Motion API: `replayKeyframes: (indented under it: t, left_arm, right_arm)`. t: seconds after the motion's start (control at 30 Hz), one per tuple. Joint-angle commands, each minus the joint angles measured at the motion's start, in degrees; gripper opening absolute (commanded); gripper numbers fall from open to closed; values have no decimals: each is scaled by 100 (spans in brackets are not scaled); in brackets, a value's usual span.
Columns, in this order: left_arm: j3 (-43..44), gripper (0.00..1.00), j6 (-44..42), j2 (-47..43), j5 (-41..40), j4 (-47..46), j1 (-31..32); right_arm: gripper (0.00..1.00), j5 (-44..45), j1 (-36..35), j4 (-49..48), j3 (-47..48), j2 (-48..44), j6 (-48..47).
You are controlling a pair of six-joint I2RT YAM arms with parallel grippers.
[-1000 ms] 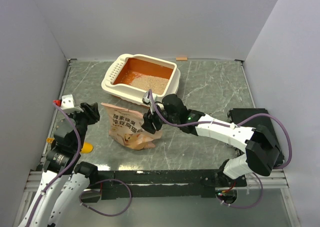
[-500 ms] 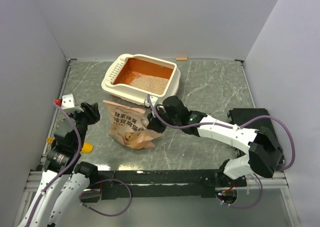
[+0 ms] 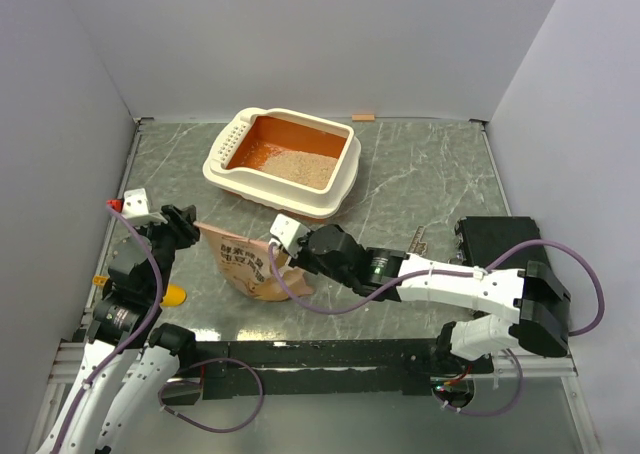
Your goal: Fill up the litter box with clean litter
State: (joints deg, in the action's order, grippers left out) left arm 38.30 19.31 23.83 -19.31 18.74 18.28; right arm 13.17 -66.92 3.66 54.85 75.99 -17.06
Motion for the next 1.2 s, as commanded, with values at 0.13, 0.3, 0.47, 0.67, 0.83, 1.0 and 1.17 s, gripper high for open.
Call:
replayKeyframes:
  t: [0.13,0.3,0.47,0.67,0.83,1.0,1.17]
  left_arm:
    - [195,52,11,-54,94,-99,-27]
    - [195,53,-6,-72,103,-116,-27]
    - [204,53,-50,-28,-2,-90,-18]
    - [659,52,309,314,-958,410,-27]
    - [1643,54,1090,1911,-1593,2067,-44]
    - [1576,49,1321,3265,-759,2046,-490]
    - [1162,52,1303,3681,-119,1616,-1606]
  right_arm:
    - [0,2032,-15,-1711,-150,-120,-879]
    - [0,1927,-23,-1432,-159,4,-404]
    - [38,1838,-23,-956,34,-162,-141]
    - [70,2102,-15,-384,17,-1111,106]
    - [72,2278,-23,442,26,-2113,474]
    - [73,1988,-32,636,-386,-3018,800]
    - [72,1523,-50,925,-581,-3239,1152]
